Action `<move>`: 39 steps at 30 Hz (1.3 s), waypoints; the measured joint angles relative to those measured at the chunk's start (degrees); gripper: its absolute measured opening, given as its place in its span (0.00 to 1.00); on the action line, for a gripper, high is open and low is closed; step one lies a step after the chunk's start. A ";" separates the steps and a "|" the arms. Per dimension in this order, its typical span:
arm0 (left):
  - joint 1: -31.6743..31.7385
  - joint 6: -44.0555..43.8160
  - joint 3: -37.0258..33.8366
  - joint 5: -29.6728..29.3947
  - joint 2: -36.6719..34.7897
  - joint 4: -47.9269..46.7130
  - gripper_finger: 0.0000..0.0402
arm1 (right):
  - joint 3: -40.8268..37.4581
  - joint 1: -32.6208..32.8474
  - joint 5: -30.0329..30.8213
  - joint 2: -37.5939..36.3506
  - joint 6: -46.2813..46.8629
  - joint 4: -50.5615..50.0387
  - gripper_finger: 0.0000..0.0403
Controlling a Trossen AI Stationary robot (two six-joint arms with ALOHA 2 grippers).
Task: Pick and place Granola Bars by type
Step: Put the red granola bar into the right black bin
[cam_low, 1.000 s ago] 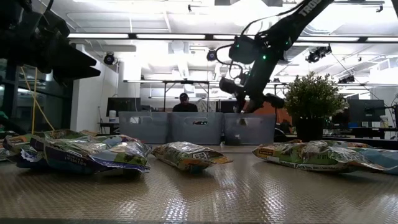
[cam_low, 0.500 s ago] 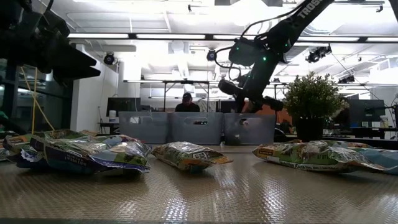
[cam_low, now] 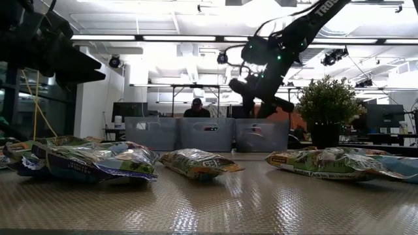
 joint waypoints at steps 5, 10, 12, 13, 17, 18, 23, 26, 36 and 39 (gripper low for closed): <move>0.00 -0.01 0.00 0.00 -0.02 0.01 0.53 | 0.00 0.02 -1.15 -3.66 -4.11 3.21 0.43; 0.01 -0.01 0.00 0.00 0.00 0.01 0.53 | 0.00 0.85 -4.14 -7.69 -9.03 10.61 0.43; 0.01 0.00 0.00 0.00 0.00 0.01 0.53 | 0.00 1.90 -5.86 -9.11 -11.80 15.15 0.43; 0.01 -0.01 0.00 0.00 -0.01 0.01 0.53 | 0.00 2.66 -6.58 -9.56 -13.36 17.72 0.43; 0.00 0.00 0.00 0.00 0.00 0.00 0.53 | 0.00 6.41 -7.50 -10.90 -19.13 28.14 0.43; 0.01 -0.01 0.00 0.00 0.00 0.01 0.53 | 0.00 7.45 -7.39 -11.04 -20.47 30.31 0.43; -0.01 -0.01 0.00 0.00 0.00 0.01 0.53 | 0.00 11.40 -7.78 -11.08 -21.35 36.37 0.43; -0.01 -0.01 0.00 0.00 0.00 0.01 0.53 | 0.00 13.28 -7.73 -11.08 -21.46 37.12 0.43; -0.01 0.01 0.00 0.00 -0.02 -0.01 0.53 | 15.81 18.52 -7.14 -6.33 -30.83 21.76 0.43; 0.00 0.00 0.00 0.00 -0.02 0.00 0.53 | 23.86 18.56 -8.93 -2.27 -33.45 12.55 0.43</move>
